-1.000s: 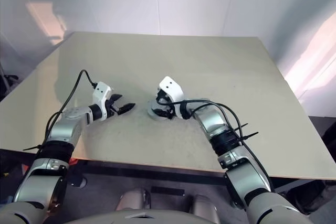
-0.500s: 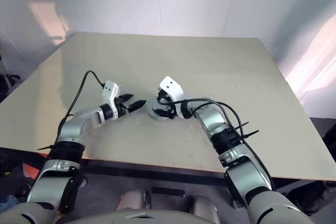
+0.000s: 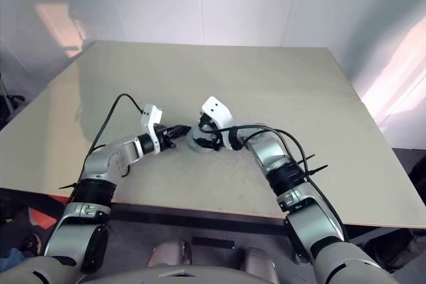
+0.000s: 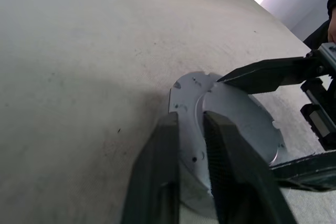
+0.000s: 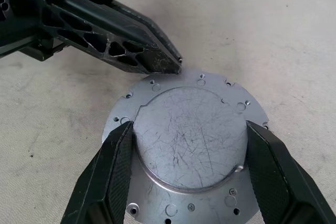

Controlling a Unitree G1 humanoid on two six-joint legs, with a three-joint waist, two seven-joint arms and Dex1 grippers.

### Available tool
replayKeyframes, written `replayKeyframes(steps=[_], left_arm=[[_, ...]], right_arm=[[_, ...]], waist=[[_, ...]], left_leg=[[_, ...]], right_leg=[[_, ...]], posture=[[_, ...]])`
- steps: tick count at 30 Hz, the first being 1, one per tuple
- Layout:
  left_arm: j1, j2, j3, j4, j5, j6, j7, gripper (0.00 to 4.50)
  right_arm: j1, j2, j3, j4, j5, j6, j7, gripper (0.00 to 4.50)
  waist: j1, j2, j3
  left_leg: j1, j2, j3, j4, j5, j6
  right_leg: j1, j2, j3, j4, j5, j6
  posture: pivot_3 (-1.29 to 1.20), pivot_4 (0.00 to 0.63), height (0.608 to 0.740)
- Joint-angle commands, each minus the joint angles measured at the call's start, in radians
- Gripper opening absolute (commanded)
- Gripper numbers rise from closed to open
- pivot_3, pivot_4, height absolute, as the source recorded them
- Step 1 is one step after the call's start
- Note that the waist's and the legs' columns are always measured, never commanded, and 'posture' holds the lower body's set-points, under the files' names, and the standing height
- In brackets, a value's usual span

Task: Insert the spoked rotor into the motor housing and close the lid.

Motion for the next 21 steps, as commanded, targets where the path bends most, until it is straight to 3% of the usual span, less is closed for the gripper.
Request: replayKeyframes(steps=[1, 10, 21], left_arm=[[-0.015, -0.002, 0.001, -0.012, -0.008, 0.015, 0.016, 0.01], [-0.023, -0.02, 0.015, 0.028, -0.024, 0.083, 0.049, 0.01], [-0.086, -0.06, 0.124, 0.124, -0.159, 0.239, 0.025, 0.01]], right_arm=[[0.014, -0.011, 0.002, 0.026, -0.036, 0.025, -0.02, 3.14], [0.005, -0.007, -0.001, 0.035, -0.037, 0.022, -0.022, 3.14], [0.004, -0.005, -0.001, 0.029, -0.039, 0.025, -0.027, 3.14]], waist=[[-0.001, 0.0, 0.0], [-0.001, 0.0, 0.0], [-0.001, 0.0, 0.0]], left_leg=[[0.0, 0.0, 0.0, 0.0, 0.0, 0.0], [0.001, 0.0, 0.0, 0.0, 0.0, 0.0], [0.001, 0.0, 0.0, -0.001, 0.0, 0.0]], right_leg=[[0.0, 0.0, 0.0, 0.0, 0.0, 0.0], [0.001, 0.0, 0.0, -0.001, 0.0, 0.0], [0.001, 0.0, 0.0, -0.002, 0.0, 0.0]], posture=[[0.0, 0.0, 0.74], [0.0, 0.0, 0.74], [0.0, 0.0, 0.74]])
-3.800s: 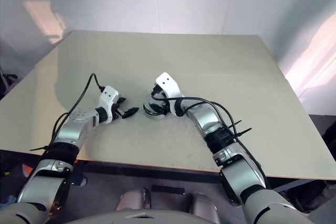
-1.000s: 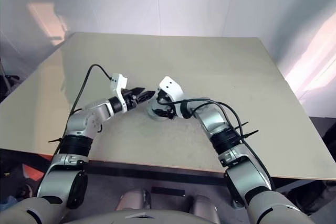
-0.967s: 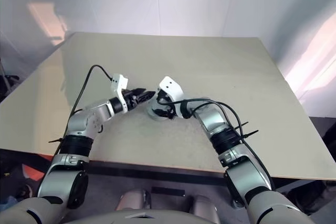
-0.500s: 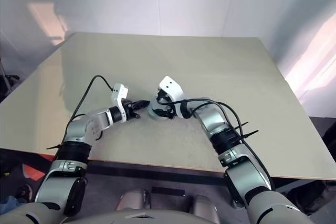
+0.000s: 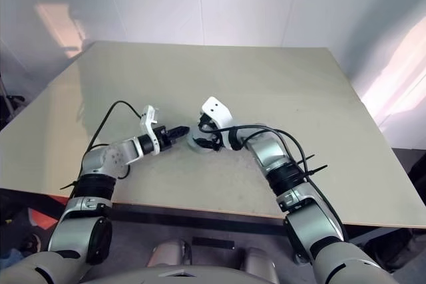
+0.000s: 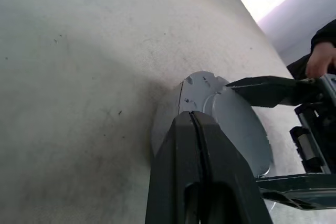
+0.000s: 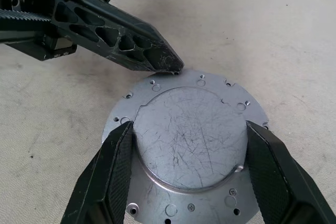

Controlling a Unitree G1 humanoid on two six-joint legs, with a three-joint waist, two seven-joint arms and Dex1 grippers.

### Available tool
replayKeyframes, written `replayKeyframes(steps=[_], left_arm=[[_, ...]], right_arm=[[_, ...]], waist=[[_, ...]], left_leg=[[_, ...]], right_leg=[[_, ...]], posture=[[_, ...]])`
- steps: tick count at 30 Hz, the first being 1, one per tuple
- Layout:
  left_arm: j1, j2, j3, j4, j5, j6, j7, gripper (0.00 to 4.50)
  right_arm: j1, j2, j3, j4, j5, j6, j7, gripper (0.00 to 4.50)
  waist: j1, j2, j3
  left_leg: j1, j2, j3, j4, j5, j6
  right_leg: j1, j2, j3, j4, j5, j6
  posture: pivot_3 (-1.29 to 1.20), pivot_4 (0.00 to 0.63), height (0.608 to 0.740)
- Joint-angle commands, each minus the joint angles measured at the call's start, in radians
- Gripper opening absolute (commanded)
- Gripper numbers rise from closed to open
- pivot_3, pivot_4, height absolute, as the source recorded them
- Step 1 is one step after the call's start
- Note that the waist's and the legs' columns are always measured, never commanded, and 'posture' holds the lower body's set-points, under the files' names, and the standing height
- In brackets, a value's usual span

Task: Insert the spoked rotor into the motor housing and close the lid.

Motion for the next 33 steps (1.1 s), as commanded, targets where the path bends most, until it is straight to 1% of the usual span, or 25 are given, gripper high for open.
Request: replayKeyframes(steps=[1, 7, 11, 13, 16, 18, 20, 21, 22, 26, 29, 31, 33], left_arm=[[-0.025, -0.021, 0.006, 0.009, -0.043, 0.043, -0.018, 0.01], [-0.023, -0.023, -0.003, -0.014, -0.06, 0.062, -0.041, 0.01], [-0.02, -0.006, -0.053, 0.014, 0.019, 0.032, 0.002, 0.01], [-0.013, 0.003, -0.076, 0.019, 0.047, 0.023, 0.015, 0.01], [-0.004, 0.008, -0.074, 0.024, 0.043, 0.012, 0.008, 0.01], [-0.003, 0.009, -0.072, 0.026, 0.042, 0.007, 0.012, 0.01], [-0.005, 0.008, -0.07, 0.022, 0.039, 0.008, 0.014, 0.0], [-0.005, 0.007, -0.07, 0.021, 0.037, 0.008, 0.013, 0.0], [-0.005, 0.006, -0.069, 0.02, 0.033, 0.009, 0.011, 0.0], [-0.006, 0.002, -0.067, 0.008, 0.018, 0.02, 0.002, 0.0], [-0.006, 0.001, -0.068, -0.003, 0.004, 0.028, -0.013, 0.0], [-0.007, 0.001, -0.067, -0.006, -0.004, 0.028, -0.023, 0.0], [-0.008, 0.002, -0.068, -0.008, -0.006, 0.028, -0.027, 0.0]], right_arm=[[0.005, -0.009, 0.0, 0.026, -0.038, 0.022, -0.026, 3.14], [0.007, -0.008, -0.005, 0.026, -0.039, 0.022, -0.03, 3.14], [0.007, -0.005, -0.013, 0.025, -0.035, 0.031, -0.035, 3.14], [0.007, -0.002, -0.023, 0.023, -0.029, 0.043, -0.04, 3.14], [0.006, 0.002, -0.04, 0.022, -0.02, 0.06, -0.047, 3.14], [0.008, 0.002, -0.054, 0.01, -0.001, 0.063, -0.031, 3.14], [0.011, -0.002, -0.065, -0.024, 0.021, 0.078, -0.01, 3.87], [0.012, -0.005, -0.067, -0.043, 0.027, 0.088, -0.006, 4.1], [0.011, -0.007, -0.072, -0.064, 0.032, 0.1, -0.006, 4.45], [0.009, -0.021, -0.111, -0.176, 0.072, 0.152, 0.006, 4.45], [0.01, -0.025, -0.17, -0.285, 0.145, 0.247, 0.011, 4.45], [0.013, -0.029, -0.204, -0.343, 0.183, 0.304, 0.006, 4.45], [0.02, -0.037, -0.225, -0.385, 0.207, 0.343, 0.001, 4.45]], waist=[[0.0, 0.0, 0.0], [0.0, 0.001, 0.0], [0.0, 0.001, 0.001], [0.0, 0.001, 0.001], [0.0, 0.002, 0.001], [0.0, 0.003, 0.001], [0.0, 0.003, 0.001], [0.0, 0.003, 0.001], [0.0, 0.003, 0.001], [0.001, 0.003, 0.001], [0.003, 0.003, 0.001], [0.002, 0.003, 0.001], [0.002, 0.003, 0.001]], left_leg=[[0.0, 0.0, 0.0, 0.0, 0.0, 0.0], [0.0, 0.0, 0.0, -0.001, 0.0, 0.0], [0.0, 0.0, 0.0, -0.005, 0.0, 0.0], [0.002, 0.0, 0.0, -0.008, 0.0, 0.0], [0.009, 0.0, 0.0, -0.01, 0.0, 0.0], [0.011, -0.001, 0.0, -0.012, 0.0, 0.0], [0.011, -0.001, 0.0, -0.013, 0.0, 0.0], [0.011, -0.001, 0.0, -0.013, 0.0, 0.0], [0.01, -0.001, 0.0, -0.013, 0.0, 0.0], [0.008, -0.001, 0.0, -0.014, 0.0, 0.0], [0.002, -0.001, 0.0, -0.014, -0.001, 0.002], [-0.001, -0.001, 0.0, -0.014, -0.002, 0.004], [-0.001, -0.001, 0.0, -0.014, -0.003, 0.005]], right_leg=[[0.0, 0.0, 0.0, 0.0, 0.0, 0.0], [0.001, 0.0, 0.0, -0.004, 0.0, 0.0], [0.002, 0.001, 0.0, -0.008, 0.0, 0.001], [0.006, 0.001, -0.001, -0.013, 0.0, 0.001], [0.013, 0.001, -0.001, -0.018, -0.001, 0.002], [0.015, 0.001, -0.001, -0.021, -0.001, 0.002], [0.015, 0.001, -0.002, -0.023, -0.001, 0.002], [0.015, 0.001, -0.002, -0.023, -0.001, 0.002], [0.015, 0.001, -0.002, -0.023, -0.001, 0.002], [0.014, 0.001, -0.002, -0.023, -0.001, 0.002], [0.008, 0.001, -0.002, -0.02, 0.0, 0.001], [0.005, 0.001, -0.002, -0.018, 0.003, -0.005], [0.005, 0.001, -0.002, -0.018, 0.001, -0.005]], posture=[[0.0, 0.0, 0.74], [0.0, 0.0, 0.74], [0.0, 0.0, 0.74], [0.0, 0.0, 0.74], [0.0, 0.0, 0.74], [0.0, 0.0, 0.74], [0.0, 0.0, 0.74], [0.0, 0.0, 0.74], [0.0, 0.0, 0.74], [0.0, 0.0, 0.74], [0.0, 0.0, 0.74], [0.0, 0.0, 0.74], [0.0, 0.0, 0.74]])
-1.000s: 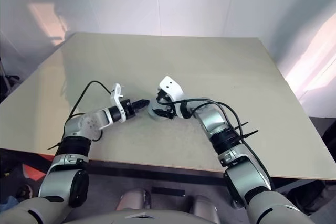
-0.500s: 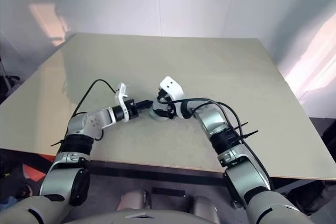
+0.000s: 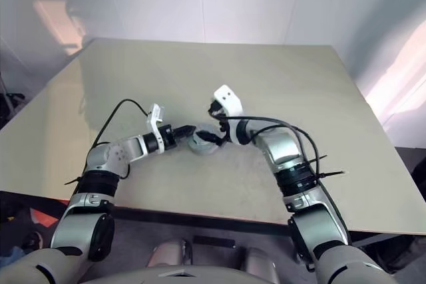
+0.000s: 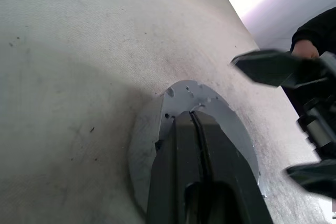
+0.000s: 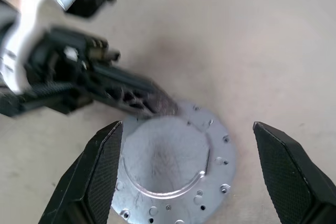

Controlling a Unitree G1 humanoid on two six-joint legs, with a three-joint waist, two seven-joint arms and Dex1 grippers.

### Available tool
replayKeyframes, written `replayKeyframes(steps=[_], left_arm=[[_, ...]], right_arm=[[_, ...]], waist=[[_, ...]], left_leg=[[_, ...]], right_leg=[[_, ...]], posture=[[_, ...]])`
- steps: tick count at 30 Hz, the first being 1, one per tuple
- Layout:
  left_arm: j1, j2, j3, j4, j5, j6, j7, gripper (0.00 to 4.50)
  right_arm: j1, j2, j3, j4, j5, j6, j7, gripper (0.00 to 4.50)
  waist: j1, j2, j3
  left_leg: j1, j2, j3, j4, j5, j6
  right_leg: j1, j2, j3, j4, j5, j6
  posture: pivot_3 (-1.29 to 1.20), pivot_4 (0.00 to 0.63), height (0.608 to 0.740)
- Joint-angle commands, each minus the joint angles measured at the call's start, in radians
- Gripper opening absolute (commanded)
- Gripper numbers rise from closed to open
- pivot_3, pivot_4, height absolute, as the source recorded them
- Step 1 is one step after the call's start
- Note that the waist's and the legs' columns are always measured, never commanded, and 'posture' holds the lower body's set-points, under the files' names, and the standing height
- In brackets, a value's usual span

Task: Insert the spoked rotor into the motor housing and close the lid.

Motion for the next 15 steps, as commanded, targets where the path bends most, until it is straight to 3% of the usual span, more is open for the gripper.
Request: replayKeyframes(steps=[1, 5, 15], left_arm=[[0.008, 0.001, -0.017, 0.002, 0.003, 0.019, -0.006, 0.0], [0.003, -0.004, -0.013, -0.005, -0.013, 0.026, -0.022, 0.0], [0.013, 0.003, -0.022, -0.003, -0.004, 0.02, -0.025, 0.0]], right_arm=[[-0.005, -0.011, -0.051, -0.11, 0.07, 0.07, -0.006, 4.45], [0.005, -0.015, -0.106, -0.138, 0.115, 0.159, -0.04, 4.45], [0.026, 0.008, -0.436, 0.018, 0.246, 0.641, -0.224, 4.45]], waist=[[0.0, 0.0, 0.0], [0.0, 0.0, 0.0], [0.004, 0.001, 0.001]], left_leg=[[0.0, 0.0, 0.0, 0.0, 0.0, 0.0], [0.0, 0.0, 0.001, 0.0, -0.001, -0.001], [0.0, 0.0, 0.001, 0.001, 0.0, -0.002]], right_leg=[[0.0, 0.0, 0.0, 0.0, -0.001, 0.0], [0.0, 0.0, 0.0, 0.0, -0.001, 0.001], [0.001, -0.001, 0.0, 0.0, -0.001, 0.001]], posture=[[0.0, 0.0, 0.74], [0.0, 0.0, 0.74], [0.0, 0.0, 0.74]])
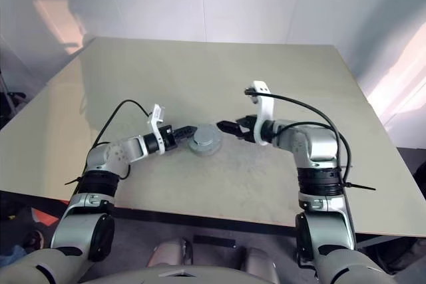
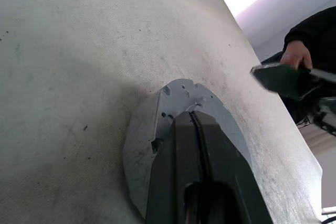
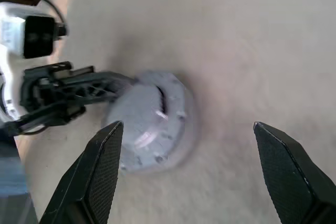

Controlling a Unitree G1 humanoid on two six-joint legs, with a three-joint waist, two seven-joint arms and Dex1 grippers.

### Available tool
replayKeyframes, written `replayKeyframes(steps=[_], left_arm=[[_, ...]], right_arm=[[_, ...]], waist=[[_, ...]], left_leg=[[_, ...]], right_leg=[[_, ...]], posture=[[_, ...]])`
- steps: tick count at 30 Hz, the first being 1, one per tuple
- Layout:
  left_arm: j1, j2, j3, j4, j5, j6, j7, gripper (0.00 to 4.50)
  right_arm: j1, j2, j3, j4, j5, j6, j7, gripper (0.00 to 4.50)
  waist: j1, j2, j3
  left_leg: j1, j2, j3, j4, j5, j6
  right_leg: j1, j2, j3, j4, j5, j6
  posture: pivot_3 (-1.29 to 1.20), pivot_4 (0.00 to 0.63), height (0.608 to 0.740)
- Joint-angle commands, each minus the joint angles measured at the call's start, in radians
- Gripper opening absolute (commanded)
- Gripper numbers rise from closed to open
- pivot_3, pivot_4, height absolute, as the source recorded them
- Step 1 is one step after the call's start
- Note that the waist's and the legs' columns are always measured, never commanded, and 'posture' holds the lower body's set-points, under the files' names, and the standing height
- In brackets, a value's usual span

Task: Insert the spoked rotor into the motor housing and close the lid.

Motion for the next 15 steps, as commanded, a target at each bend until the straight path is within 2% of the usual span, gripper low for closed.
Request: replayKeyframes(steps=[1, 10, 15], left_arm=[[0.011, 0.003, -0.021, -0.004, 0.009, 0.008, -0.003, 0.0], [-0.011, 0.014, 0.011, 0.008, 0.008, -0.015, 0.021, 0.0], [-0.03, 0.033, 0.027, 0.024, 0.007, -0.027, 0.027, 0.0]], right_arm=[[-0.006, 0.01, -0.072, 0.034, 0.036, 0.106, -0.048, 4.45], [-0.053, 0.128, -0.182, 0.181, 0.03, 0.121, -0.161, 4.45], [-0.081, 0.198, -0.204, 0.176, 0.057, 0.153, -0.186, 4.45]], waist=[[0.0, 0.001, 0.0], [-0.006, 0.002, 0.0], [-0.014, 0.002, 0.0]], left_leg=[[0.0, 0.0, 0.0, 0.0, 0.0, 0.0], [0.004, 0.0, 0.0, 0.0, 0.002, -0.003], [0.009, 0.001, 0.0, -0.002, 0.004, -0.007]], right_leg=[[0.0, 0.0, 0.0, 0.0, 0.0, 0.0], [0.002, 0.0, 0.0, 0.001, -0.004, 0.006], [0.004, 0.0, 0.0, 0.002, -0.004, 0.007]], posture=[[0.0, 0.0, 0.74], [0.0, 0.0, 0.74], [0.0, 0.0, 0.74]])
